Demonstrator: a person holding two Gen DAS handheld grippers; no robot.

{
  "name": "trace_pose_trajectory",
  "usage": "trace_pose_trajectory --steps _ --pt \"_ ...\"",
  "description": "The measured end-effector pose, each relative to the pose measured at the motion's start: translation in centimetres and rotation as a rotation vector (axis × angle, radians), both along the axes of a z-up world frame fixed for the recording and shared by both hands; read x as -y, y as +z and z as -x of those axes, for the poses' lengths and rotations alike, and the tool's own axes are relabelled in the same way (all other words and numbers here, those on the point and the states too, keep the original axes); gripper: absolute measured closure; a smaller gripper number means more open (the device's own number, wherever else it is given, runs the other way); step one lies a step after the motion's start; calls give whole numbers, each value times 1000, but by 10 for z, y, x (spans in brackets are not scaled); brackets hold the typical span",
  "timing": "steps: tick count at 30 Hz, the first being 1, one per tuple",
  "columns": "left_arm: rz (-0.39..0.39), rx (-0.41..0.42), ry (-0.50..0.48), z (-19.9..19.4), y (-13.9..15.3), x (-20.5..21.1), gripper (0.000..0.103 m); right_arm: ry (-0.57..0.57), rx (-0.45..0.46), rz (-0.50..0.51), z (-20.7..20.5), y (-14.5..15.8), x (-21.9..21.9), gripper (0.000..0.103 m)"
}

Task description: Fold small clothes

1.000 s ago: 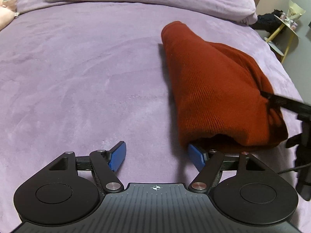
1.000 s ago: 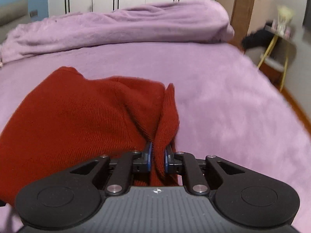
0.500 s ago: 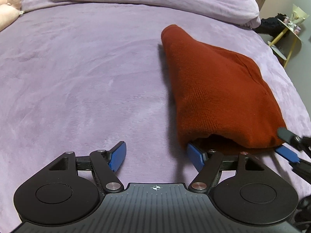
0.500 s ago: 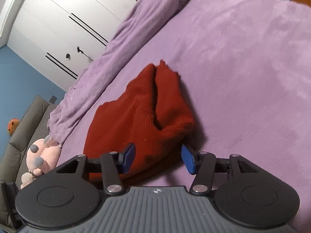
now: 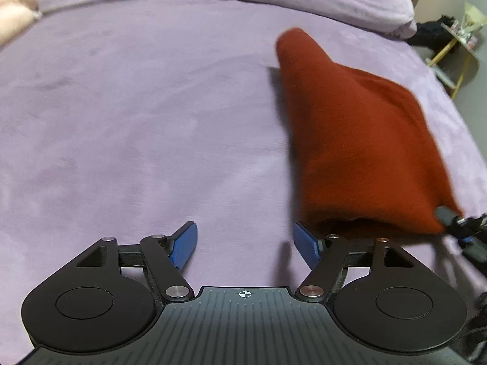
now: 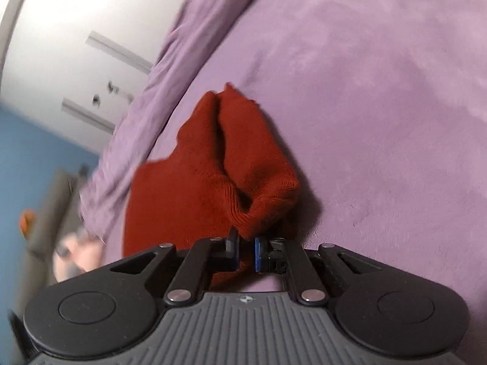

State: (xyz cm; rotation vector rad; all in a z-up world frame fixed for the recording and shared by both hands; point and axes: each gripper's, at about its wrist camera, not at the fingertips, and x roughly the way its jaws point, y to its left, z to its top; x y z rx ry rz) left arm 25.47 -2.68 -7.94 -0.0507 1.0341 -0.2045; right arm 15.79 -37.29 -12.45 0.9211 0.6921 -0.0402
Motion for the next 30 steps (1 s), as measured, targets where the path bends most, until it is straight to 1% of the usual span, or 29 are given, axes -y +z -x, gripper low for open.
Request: trace_pose_trajectory --steps 1,2,5,8,10,12,14,16,17,19,21,22,24,26,28,30 --pt "-9 12 1 1 4 -5 28 20 0 46 -1 7 -4 93" --pt "-1 27 16 3 9 -13 28 37 9 84 -2 14 -7 85" --pt "80 65 70 -4 27 -27 28 35 45 236 3 38 -11 70" --pt "109 89 95 -20 34 -15 28 -2 88 322 1 59 -19 69" --pt "120 105 85 -34 37 2 28 55 102 361 -19 71 -31 71" --pt "120 120 75 -49 37 21 28 120 123 441 -48 79 -51 72" --pt "110 129 103 -66 33 35 27 169 128 514 -77 85 -69 74" --pt "117 127 143 -78 29 45 27 196 97 573 -109 85 -81 74" --pt "126 140 160 -84 27 49 27 206 79 626 -127 84 -88 74" --pt "125 164 169 -95 23 58 26 224 62 693 -149 77 -94 74" --pt "95 193 148 -102 15 71 26 234 48 723 -167 67 -93 75" --pt "78 196 137 -106 11 77 25 228 36 743 -171 61 -90 75" --pt "72 189 123 -111 4 86 23 203 36 778 -171 47 -80 74" --pt "50 196 98 -112 -1 100 22 168 66 756 -162 36 -64 73" --pt "16 220 60 -110 -6 111 19 105 76 787 -153 29 -55 73" --pt "-29 255 30 -106 -11 123 19 72 103 775 -146 20 -48 73"
